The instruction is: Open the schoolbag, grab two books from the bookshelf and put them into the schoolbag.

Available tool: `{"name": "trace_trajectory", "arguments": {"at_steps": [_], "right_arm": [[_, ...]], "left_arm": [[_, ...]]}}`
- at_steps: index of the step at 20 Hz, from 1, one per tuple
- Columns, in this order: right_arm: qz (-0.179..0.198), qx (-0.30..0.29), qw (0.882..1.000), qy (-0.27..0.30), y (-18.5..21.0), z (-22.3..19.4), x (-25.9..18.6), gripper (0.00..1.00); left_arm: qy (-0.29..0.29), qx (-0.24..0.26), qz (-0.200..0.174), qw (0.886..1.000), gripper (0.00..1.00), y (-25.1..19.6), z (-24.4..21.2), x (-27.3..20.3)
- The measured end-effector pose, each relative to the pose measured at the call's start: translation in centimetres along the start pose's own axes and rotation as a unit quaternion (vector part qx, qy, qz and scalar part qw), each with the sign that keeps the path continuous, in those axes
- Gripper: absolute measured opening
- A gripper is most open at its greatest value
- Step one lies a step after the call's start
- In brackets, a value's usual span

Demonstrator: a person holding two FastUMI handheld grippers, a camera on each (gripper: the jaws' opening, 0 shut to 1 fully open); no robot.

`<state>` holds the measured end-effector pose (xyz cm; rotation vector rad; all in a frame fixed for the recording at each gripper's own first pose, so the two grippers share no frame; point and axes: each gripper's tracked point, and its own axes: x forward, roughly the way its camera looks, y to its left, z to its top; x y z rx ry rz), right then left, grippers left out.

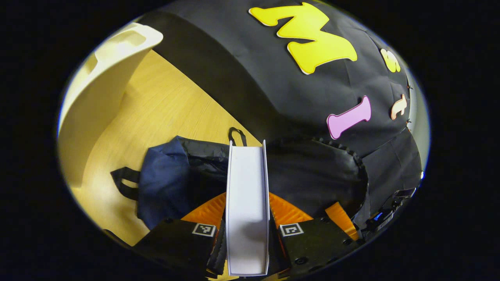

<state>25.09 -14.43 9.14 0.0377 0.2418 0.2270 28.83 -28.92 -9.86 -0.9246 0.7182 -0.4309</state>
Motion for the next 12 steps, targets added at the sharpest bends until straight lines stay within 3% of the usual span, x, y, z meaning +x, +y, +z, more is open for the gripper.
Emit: {"name": "trace_trajectory", "arguments": {"at_steps": [3, 7, 12], "right_arm": [[0.001, -0.003, 1.000, -0.002, 0.7, 0.5, 0.2, 0.06], [0.010, -0.008, 1.000, -0.008, 1.7, 1.3, 0.4, 0.06], [0.015, -0.007, 1.000, -0.009, 2.7, 1.5, 0.9, 0.06]], "left_arm": [[0.002, -0.043, -0.035, 0.998, 0.41, -0.1, 0.1, 3.9], [-0.002, -0.111, -0.092, 0.990, 0.45, 0.5, -1.0, 7.5], [-0.011, -0.137, -0.132, 0.982, 0.45, 0.7, -1.5, 10.2]]}}
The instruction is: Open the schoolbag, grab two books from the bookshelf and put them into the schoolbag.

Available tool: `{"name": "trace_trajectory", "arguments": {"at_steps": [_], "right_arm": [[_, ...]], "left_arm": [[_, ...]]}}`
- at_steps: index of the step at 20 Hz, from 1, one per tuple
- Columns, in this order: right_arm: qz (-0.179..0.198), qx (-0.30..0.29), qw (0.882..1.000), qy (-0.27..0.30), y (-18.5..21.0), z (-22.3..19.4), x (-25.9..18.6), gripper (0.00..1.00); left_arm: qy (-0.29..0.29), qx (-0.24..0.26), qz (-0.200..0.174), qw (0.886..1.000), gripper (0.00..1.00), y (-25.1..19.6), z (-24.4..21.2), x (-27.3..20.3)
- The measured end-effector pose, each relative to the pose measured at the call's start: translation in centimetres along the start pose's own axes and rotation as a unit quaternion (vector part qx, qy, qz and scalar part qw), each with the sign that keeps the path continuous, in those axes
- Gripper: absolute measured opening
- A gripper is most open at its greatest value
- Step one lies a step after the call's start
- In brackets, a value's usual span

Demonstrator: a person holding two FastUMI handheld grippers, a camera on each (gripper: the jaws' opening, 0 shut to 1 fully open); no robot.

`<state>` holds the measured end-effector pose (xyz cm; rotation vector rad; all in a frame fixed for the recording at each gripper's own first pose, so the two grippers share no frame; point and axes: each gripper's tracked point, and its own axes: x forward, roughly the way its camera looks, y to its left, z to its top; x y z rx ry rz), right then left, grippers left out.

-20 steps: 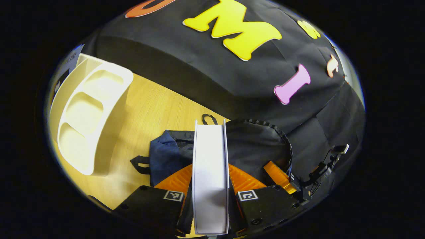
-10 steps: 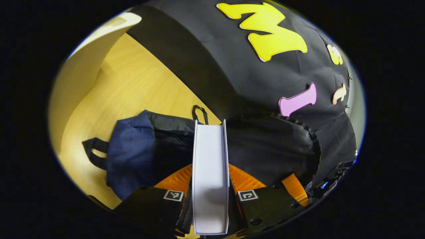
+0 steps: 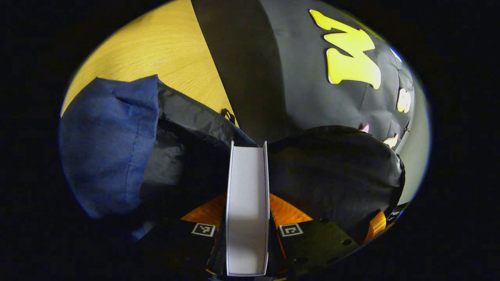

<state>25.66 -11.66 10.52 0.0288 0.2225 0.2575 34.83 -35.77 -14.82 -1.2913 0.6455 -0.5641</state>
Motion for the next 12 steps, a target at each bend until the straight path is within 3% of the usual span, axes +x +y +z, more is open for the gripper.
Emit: {"name": "trace_trajectory", "arguments": {"at_steps": [3, 4, 5, 7, 8, 9, 10, 11, 12], "right_arm": [[-0.003, 0.007, 1.000, -0.003, -0.2, 0.2, 0.0, 0.06], [-0.003, 0.009, 1.000, -0.002, -0.5, 0.0, 0.0, 0.05], [-0.002, 0.013, 1.000, -0.002, -0.6, -0.2, 0.1, 0.06], [-0.005, 0.011, 1.000, -0.002, -1.1, -0.5, 0.0, 0.06], [-0.013, 0.008, 1.000, -0.005, -1.6, -0.5, -0.2, 0.06], [-0.023, 0.006, 1.000, -0.008, -2.2, -0.5, -0.3, 0.06], [-0.026, 0.006, 1.000, -0.010, -2.4, -0.7, -0.5, 0.06], [-0.023, 0.010, 1.000, -0.013, -2.4, -0.8, -0.6, 0.06], [-0.023, 0.013, 1.000, -0.014, -2.4, -1.1, -0.8, 0.06]], "left_arm": [[-0.008, 0.001, 0.002, 1.000, 0.46, 0.6, 0.0, 0.3], [-0.012, 0.001, 0.007, 1.000, 0.54, 1.0, 0.0, 0.2], [-0.014, 0.008, 0.023, 1.000, 0.47, 1.7, 0.1, 0.0], [0.002, 0.010, 0.041, 0.999, 0.51, 2.2, -0.9, -1.0], [0.009, 0.010, 0.051, 0.999, 0.43, 2.5, -0.9, -1.3], [0.010, 0.021, 0.070, 0.997, 0.59, 3.0, -0.7, -2.0], [0.004, 0.037, 0.095, 0.995, 0.68, 3.9, -0.5, -2.7], [-0.003, 0.054, 0.114, 0.992, 0.57, 4.4, 0.1, -3.5], [-0.008, 0.063, 0.125, 0.990, 0.74, 4.6, 0.7, -4.4]]}}
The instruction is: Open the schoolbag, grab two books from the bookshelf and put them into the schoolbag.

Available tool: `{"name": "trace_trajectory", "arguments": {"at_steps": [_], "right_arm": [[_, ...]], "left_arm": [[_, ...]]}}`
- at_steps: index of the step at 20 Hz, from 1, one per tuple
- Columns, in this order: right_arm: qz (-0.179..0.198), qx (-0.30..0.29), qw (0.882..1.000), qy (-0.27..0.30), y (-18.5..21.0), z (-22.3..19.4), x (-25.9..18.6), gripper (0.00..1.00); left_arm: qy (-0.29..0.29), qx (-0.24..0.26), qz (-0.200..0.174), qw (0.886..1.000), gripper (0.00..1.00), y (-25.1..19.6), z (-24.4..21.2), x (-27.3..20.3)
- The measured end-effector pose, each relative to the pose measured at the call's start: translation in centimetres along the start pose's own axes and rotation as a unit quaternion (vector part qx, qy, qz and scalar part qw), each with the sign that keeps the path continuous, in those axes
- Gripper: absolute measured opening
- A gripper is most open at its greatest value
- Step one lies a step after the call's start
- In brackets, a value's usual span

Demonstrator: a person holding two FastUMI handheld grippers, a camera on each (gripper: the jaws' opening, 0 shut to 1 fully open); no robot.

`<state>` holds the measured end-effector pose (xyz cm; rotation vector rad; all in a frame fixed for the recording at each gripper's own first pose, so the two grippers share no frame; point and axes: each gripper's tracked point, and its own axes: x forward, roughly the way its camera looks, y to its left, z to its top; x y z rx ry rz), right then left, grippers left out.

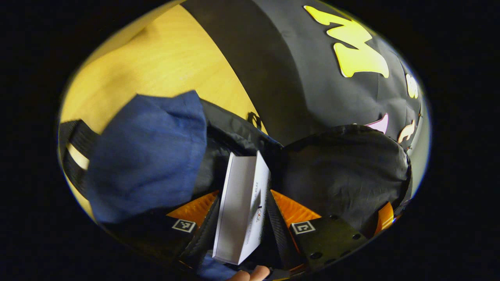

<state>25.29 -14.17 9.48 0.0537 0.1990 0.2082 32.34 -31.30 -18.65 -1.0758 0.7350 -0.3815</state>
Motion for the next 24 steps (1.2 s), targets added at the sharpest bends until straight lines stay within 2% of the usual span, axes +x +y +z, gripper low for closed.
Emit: {"name": "trace_trajectory", "arguments": {"at_steps": [3, 4, 5, 8, 11, 13, 15, 16, 18, 20, 21, 24], "right_arm": [[-0.003, 0.008, 1.000, -0.003, -0.3, -0.4, -0.3, 0.06], [-0.003, 0.016, 1.000, -0.003, -0.3, -0.6, -0.3, 0.06], [-0.001, 0.021, 1.000, -0.004, -0.1, -0.7, -0.4, 0.06], [-0.007, 0.023, 1.000, -0.014, 0.2, -1.1, -0.5, 0.06], [-0.001, 0.022, 1.000, -0.020, 1.4, -1.8, -0.7, 0.06], [-0.017, -0.001, 0.999, -0.030, 1.2, -2.2, -0.8, 0.06], [-0.007, -0.009, 0.999, -0.037, 2.1, -2.4, -1.1, 0.09], [-0.003, -0.008, 0.999, -0.039, 2.2, -2.5, -1.2, 0.06], [0.008, -0.004, 0.999, -0.034, 2.8, -3.2, -1.6, 0.06], [0.015, 0.004, 0.999, -0.039, 3.0, -3.4, -2.0, 0.06], [0.015, 0.007, 0.999, -0.041, 2.9, -3.6, -2.1, 0.09], [0.024, 0.015, 0.998, -0.048, 3.4, -4.1, -2.3, 0.06]], "left_arm": [[0.003, 0.024, 0.005, 1.000, 0.79, -0.7, 0.0, -2.1], [0.010, 0.031, 0.001, 0.999, 0.92, -1.2, -0.4, -2.7], [0.014, 0.043, 0.003, 0.999, 0.80, -1.6, -0.6, -3.3], [0.010, 0.111, 0.022, 0.994, 0.80, -2.5, -0.7, -5.4], [-0.012, 0.183, 0.032, 0.983, 0.80, -3.8, 0.8, -8.2], [-0.026, 0.230, 0.042, 0.972, 0.80, -5.0, 2.0, -10.4], [-0.040, 0.264, 0.048, 0.963, 0.80, -6.3, 3.4, -12.7], [-0.049, 0.284, 0.060, 0.956, 0.80, -6.6, 4.3, -14.1], [-0.071, 0.335, 0.093, 0.935, 0.81, -6.9, 7.1, -16.9], [-0.094, 0.378, 0.128, 0.912, 0.97, -7.0, 10.0, -19.8], [-0.105, 0.390, 0.144, 0.903, 0.96, -7.2, 11.5, -21.5], [-0.121, 0.418, 0.177, 0.883, 0.97, -7.3, 14.8, -25.8]]}}
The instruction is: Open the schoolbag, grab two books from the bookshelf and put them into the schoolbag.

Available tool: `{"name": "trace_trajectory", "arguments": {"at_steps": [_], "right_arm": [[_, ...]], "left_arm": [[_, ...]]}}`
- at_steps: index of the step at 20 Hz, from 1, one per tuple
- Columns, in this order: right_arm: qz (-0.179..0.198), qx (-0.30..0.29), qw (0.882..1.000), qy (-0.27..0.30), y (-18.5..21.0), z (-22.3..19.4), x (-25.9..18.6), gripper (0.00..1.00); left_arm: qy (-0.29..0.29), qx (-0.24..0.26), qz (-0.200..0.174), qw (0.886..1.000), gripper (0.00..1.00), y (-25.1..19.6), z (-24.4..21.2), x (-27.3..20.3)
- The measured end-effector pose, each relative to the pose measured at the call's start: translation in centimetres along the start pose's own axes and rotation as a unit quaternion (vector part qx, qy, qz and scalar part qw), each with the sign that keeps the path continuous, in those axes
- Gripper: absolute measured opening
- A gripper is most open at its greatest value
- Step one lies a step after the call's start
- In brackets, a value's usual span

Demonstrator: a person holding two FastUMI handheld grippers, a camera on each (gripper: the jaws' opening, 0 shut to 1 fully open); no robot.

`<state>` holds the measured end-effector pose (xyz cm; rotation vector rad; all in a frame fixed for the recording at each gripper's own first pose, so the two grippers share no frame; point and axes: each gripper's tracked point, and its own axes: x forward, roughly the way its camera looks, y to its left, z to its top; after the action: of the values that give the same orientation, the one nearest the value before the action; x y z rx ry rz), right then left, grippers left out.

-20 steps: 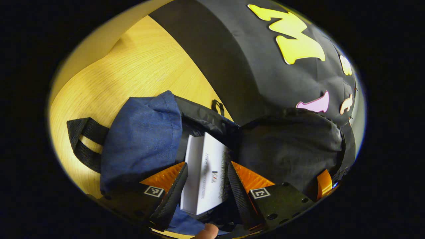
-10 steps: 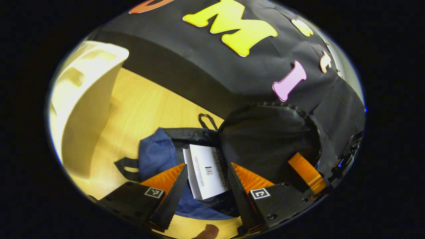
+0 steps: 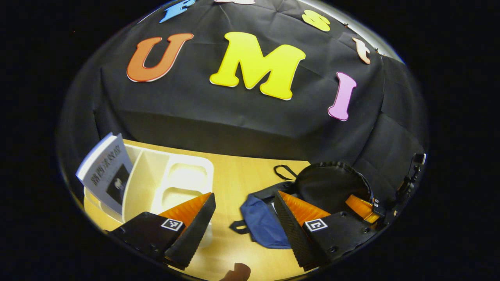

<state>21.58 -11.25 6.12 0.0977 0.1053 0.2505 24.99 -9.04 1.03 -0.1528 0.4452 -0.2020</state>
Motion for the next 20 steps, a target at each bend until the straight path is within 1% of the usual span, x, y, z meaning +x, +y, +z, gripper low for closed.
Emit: {"name": "trace_trajectory", "arguments": {"at_steps": [1, 2, 3, 6, 9, 11, 12, 13, 16, 17, 18, 20], "right_arm": [[0.000, 0.001, 1.000, -0.002, 0.0, -0.1, 0.1, 0.06], [0.002, 0.004, 1.000, -0.001, 0.1, -0.3, 0.1, 0.09], [0.006, 0.009, 1.000, 0.001, 0.3, -0.5, 0.2, 0.06], [0.004, 0.007, 1.000, 0.004, 0.4, -1.0, 0.5, 0.06], [0.006, 0.003, 1.000, -0.001, 0.7, -1.3, 0.6, 0.06], [0.008, 0.010, 1.000, -0.001, 0.7, -1.4, 0.8, 0.06], [0.007, 0.010, 1.000, -0.001, 0.5, -1.4, 0.9, 0.06], [0.007, 0.011, 1.000, 0.000, 0.4, -1.5, 0.9, 0.06], [0.018, 0.018, 1.000, -0.001, 0.5, -1.8, 1.0, 0.06], [0.022, 0.022, 1.000, -0.002, 0.7, -1.9, 1.1, 0.06], [0.025, 0.024, 0.999, -0.003, 0.7, -2.0, 1.2, 0.06], [0.015, 0.018, 1.000, -0.004, 0.2, -2.3, 1.1, 0.06]], "left_arm": [[-0.005, 0.017, 0.022, 1.000, 0.97, 1.8, 0.9, -0.6], [-0.008, 0.028, 0.045, 0.999, 0.99, 3.6, 1.7, -1.1], [-0.012, 0.034, 0.062, 0.997, 0.99, 5.4, 2.4, -1.6], [-0.013, 0.039, 0.104, 0.994, 0.98, 9.9, 4.7, -2.2], [0.015, 0.074, 0.162, 0.984, 0.98, 15.1, 5.3, -2.3], [0.044, 0.101, 0.180, 0.977, 0.98, 17.3, 5.8, -2.2], [0.047, 0.110, 0.196, 0.973, 0.97, 18.6, 6.3, -2.0], [0.060, 0.115, 0.206, 0.970, 0.97, 19.6, 6.4, -1.8], [0.122, 0.114, 0.217, 0.962, 0.98, 21.4, 4.9, -1.8], [0.136, 0.117, 0.227, 0.957, 1.00, 21.9, 4.4, -2.0], [0.153, 0.118, 0.231, 0.954, 0.98, 22.3, 3.7, -1.9], [0.191, 0.100, 0.227, 0.950, 0.98, 22.8, 1.9, -1.7]]}}
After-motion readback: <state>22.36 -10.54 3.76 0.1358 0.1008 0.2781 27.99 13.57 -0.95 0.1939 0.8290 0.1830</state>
